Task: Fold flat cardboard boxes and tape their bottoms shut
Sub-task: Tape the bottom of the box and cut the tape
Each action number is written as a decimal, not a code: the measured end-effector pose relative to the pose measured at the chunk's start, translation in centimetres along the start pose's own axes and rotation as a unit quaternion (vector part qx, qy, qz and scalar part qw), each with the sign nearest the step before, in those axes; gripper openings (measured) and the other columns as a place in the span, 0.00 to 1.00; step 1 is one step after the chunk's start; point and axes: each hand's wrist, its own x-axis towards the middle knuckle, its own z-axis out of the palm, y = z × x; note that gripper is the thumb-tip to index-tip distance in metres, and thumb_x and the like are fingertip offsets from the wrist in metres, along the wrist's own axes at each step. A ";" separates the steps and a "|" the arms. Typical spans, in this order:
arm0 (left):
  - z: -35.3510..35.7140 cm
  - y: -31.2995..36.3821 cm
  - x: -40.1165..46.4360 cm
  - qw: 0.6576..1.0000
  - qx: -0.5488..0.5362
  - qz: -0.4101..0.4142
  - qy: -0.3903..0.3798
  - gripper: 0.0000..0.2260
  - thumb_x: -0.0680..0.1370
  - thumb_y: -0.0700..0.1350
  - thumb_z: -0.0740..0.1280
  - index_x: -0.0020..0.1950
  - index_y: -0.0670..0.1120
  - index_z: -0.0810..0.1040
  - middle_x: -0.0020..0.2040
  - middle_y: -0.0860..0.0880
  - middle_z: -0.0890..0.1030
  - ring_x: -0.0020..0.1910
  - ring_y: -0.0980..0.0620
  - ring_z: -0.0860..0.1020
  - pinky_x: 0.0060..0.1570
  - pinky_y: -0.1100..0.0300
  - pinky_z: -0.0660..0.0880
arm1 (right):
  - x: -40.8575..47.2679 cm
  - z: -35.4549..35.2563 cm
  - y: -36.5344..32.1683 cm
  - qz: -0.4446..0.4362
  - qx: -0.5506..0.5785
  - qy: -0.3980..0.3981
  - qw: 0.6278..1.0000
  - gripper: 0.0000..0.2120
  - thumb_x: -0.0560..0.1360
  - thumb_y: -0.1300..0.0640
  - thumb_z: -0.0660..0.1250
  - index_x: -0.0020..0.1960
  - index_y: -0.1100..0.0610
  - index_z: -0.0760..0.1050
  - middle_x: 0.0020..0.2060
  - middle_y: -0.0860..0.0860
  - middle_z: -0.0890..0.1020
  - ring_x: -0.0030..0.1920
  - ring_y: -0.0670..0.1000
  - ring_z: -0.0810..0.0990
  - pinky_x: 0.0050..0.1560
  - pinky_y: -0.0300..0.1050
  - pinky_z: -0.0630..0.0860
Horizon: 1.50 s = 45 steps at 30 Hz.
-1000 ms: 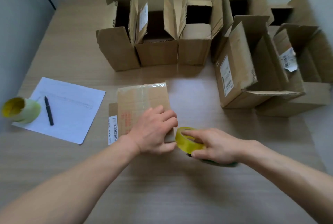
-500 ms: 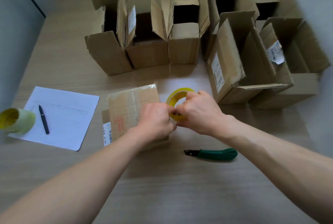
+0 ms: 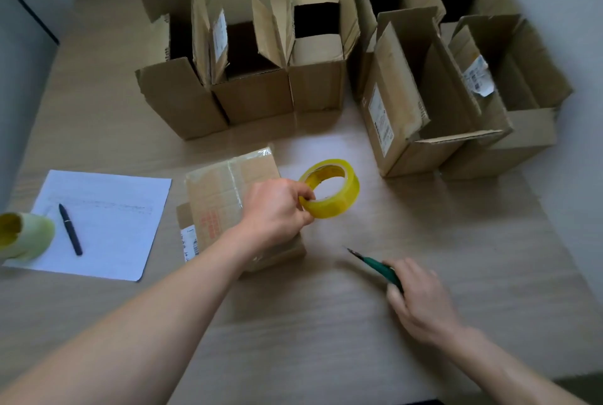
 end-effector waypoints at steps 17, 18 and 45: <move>-0.3 -0.2 0.0 1.000 -0.012 0.003 -0.010 0.10 0.68 0.55 0.74 0.49 0.60 0.82 0.30 0.61 0.75 0.41 0.55 0.78 0.39 0.61 0.65 | 2.1 2.0 -4.6 0.031 0.038 0.029 0.998 0.17 0.75 0.52 0.70 0.62 0.54 0.78 0.46 0.54 0.78 0.43 0.61 0.80 0.37 0.54 0.78; -0.3 -0.2 0.0 1.000 -0.012 0.003 -0.007 0.11 0.68 0.55 0.74 0.49 0.60 0.82 0.30 0.60 0.76 0.42 0.55 0.78 0.39 0.61 0.65 | 2.1 1.7 -3.9 0.059 -0.011 0.027 0.998 0.18 0.74 0.50 0.71 0.62 0.53 0.78 0.47 0.54 0.78 0.45 0.61 0.80 0.39 0.54 0.77; 1.3 -2.7 -4.5 0.991 0.054 0.120 0.033 0.28 0.65 0.67 0.68 0.56 0.53 0.66 0.56 0.53 0.73 0.54 0.50 0.70 0.52 0.51 0.64 | 15.6 -5.1 -9.2 -0.103 0.040 -0.252 0.961 0.04 0.67 0.41 0.71 0.37 0.40 0.77 0.33 0.42 0.77 0.37 0.42 0.75 0.34 0.39 0.67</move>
